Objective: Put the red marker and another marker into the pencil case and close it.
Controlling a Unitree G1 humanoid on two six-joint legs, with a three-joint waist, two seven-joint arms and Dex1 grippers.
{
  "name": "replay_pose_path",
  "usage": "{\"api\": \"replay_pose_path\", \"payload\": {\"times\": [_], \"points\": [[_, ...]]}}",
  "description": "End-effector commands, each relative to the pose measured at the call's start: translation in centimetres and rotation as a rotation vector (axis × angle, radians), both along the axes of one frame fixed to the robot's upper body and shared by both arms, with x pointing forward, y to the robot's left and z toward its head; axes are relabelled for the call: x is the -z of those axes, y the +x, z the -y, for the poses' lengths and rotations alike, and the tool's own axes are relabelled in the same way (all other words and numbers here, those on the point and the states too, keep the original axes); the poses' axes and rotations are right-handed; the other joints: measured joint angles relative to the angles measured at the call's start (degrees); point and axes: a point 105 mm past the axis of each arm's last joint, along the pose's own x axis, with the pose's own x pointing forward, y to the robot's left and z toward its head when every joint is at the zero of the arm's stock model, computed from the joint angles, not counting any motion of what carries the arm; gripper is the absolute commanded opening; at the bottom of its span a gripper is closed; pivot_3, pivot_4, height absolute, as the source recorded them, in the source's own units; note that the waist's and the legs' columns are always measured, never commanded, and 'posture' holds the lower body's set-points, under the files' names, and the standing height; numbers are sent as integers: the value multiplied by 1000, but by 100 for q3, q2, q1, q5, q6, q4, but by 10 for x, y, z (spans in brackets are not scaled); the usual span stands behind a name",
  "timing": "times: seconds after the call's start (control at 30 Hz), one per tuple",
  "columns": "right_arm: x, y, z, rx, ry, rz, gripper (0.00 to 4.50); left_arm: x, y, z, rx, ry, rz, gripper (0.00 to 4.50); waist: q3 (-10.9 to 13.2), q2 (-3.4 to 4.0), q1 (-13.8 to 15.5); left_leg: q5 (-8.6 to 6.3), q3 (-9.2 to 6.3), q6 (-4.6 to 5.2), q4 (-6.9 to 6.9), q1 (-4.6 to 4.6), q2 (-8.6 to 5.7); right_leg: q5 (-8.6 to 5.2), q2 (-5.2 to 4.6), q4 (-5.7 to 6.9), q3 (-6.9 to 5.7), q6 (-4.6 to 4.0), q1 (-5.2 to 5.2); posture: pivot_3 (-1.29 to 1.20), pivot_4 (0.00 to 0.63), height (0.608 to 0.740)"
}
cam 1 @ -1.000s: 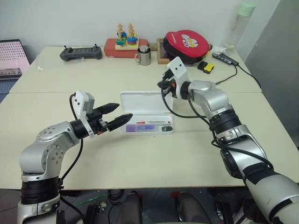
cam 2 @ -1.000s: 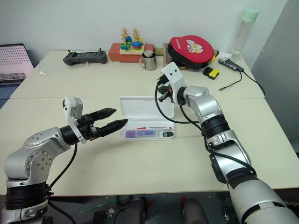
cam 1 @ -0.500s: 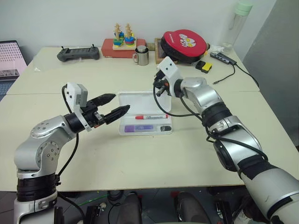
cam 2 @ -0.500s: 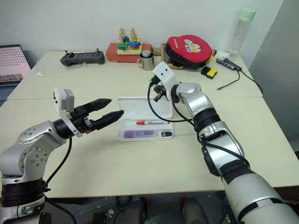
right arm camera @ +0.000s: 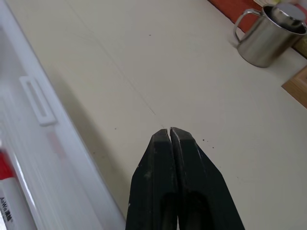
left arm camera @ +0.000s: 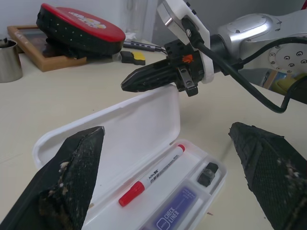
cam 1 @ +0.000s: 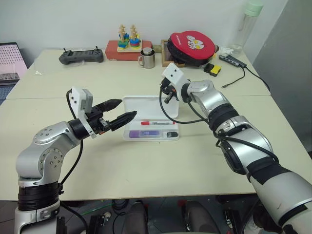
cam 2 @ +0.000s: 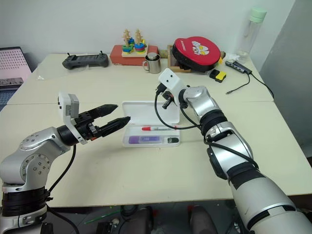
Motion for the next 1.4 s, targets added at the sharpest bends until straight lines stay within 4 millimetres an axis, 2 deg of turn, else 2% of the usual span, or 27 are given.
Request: {"api": "replay_pose_path", "payload": {"times": [0.03,0.2,0.4,0.43,0.53,0.67,0.83,0.97,1.07,1.17,1.23,1.33,1.4], "points": [[-9,-10,-11,-115,-6,-14,53,-9,-5,3,17,15,48,4500,0,0,-33,0,0,0,0,0,0,0,0,0,0,0,0,0,150,740],[-8,-34,-21,-318,-3,-47,53,-1,-8,-1,19,60,19,4500,0,1,-69,0,-1,0,0,2,0,0,0,3,0,0,1,0,150,740],[15,-60,-30,-421,-49,-81,53,7,-17,1,91,78,-46,4500,-1,-1,-83,0,0,0,-1,5,2,0,2,3,1,1,0,0,150,740],[20,-62,-30,-418,-53,-89,53,9,-16,1,88,85,-48,4500,-1,-1,-86,0,-1,0,0,6,3,0,2,6,1,1,2,0,150,740],[56,-73,-31,-398,-79,-151,53,10,-16,0,86,94,-54,4500,-1,-2,-83,0,-2,0,1,9,4,0,5,9,0,1,2,0,150,740],[75,-81,-32,-379,-84,-187,53,17,-16,-2,84,126,-83,4500,-1,-1,-86,0,2,0,2,9,5,0,5,9,5,1,2,0,150,740],[112,-86,-26,-311,-139,-241,53,20,-13,0,84,138,-89,4500,-5,-5,-74,0,1,0,2,14,5,-1,6,7,4,2,7,0,150,740],[97,-90,-26,-305,-41,-251,53,23,-5,-4,32,146,-85,4500,-6,-6,-76,0,3,-1,2,49,8,-6,7,6,4,7,40,0,150,740],[64,-90,-22,-280,176,-226,53,34,16,-14,-117,117,-92,4500,-6,-6,-48,-1,4,-1,0,73,10,-14,7,3,4,15,63,0,150,740],[42,-86,-13,-222,343,-171,53,44,28,-26,-232,116,-93,4500,-5,-4,-29,-1,2,-1,0,73,11,-13,8,-2,2,17,67,0,150,740],[29,-80,4,-136,461,-155,53,46,33,-34,-287,102,-91,4500,-4,-5,-27,0,3,-1,1,58,11,-6,9,-1,4,9,53,0,150,740],[25,-77,55,28,529,-142,471,53,39,-54,-376,130,-98,4500,-5,-6,20,0,2,-1,2,32,11,2,9,0,3,-1,31,0,150,740],[21,-75,85,141,560,-111,948,54,40,-69,-425,122,-106,4500,-5,-6,93,-1,2,-2,0,32,10,1,8,-3,1,-4,33,0,150,740]]}}
